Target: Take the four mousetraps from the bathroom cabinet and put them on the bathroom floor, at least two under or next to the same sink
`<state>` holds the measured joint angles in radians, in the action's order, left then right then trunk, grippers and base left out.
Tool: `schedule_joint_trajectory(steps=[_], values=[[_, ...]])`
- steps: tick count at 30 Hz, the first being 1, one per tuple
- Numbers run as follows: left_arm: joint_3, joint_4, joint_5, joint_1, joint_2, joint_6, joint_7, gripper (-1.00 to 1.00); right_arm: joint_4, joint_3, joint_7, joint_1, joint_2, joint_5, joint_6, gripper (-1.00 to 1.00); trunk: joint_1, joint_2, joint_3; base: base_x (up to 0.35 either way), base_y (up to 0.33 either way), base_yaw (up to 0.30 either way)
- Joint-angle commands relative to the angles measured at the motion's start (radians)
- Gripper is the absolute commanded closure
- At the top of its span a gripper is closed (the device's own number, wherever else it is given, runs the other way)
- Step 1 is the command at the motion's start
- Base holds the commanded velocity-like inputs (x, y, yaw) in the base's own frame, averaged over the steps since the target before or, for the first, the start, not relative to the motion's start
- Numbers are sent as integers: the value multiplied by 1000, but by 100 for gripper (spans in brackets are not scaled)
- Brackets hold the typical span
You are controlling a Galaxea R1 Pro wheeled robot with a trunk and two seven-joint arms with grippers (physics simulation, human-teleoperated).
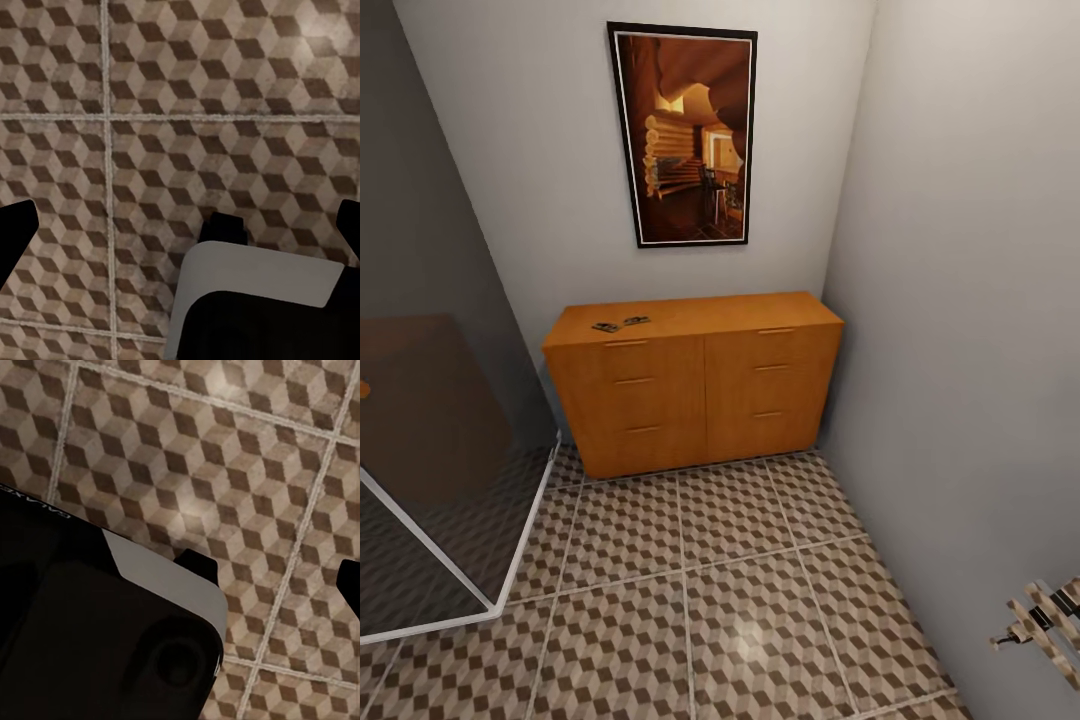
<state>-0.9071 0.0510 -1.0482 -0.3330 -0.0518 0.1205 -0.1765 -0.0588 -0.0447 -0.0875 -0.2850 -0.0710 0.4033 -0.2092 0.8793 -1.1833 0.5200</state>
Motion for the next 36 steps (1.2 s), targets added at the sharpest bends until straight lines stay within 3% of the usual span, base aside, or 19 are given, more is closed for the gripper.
schedule_joint_trajectory(steps=[1, 15, 26, 36], values=[[-9, 3, -7, 0, 0, 1, -6, -100, -5, -5, -8, -2, -1, 4, -5, -100, 0, -1, 1, 0, 0, 0], [-8, 3, -7, 0, 2, 1, -6, -100, -5, -6, -15, -2, 5, 7, -9, -100, 0, -1, 1, 0, 0, 0], [-7, 1, -7, 0, 1, -1, -5, -100, -10, -3, -7, -2, -5, 0, -7, -100, 0, -1, 1, 0, 0, 0], [-7, 7, -7, 0, 3, 1, -6, -100, -13, 1, -5, -2, -49, -1, 5, -100, 0, -1, 1, 0, 0, 0]])
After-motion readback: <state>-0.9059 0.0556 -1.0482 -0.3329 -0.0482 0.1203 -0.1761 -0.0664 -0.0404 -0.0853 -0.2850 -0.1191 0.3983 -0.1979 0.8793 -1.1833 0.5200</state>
